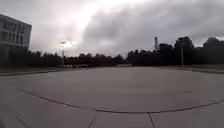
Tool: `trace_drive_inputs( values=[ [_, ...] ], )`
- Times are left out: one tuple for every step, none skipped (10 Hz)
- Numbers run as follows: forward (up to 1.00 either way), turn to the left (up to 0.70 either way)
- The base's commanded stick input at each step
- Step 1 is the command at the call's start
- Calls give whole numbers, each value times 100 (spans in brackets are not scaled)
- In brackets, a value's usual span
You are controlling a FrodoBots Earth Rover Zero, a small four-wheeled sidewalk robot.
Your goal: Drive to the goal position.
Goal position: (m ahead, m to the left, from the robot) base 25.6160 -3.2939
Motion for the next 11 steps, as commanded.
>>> trace_drive_inputs(
  values=[
    [70, 0],
    [70, 0],
    [70, 0],
    [70, 0],
    [70, 0],
    [70, 0],
    [70, 0],
    [70, 0],
    [70, 0],
    [70, 0],
    [70, 0]
  ],
)
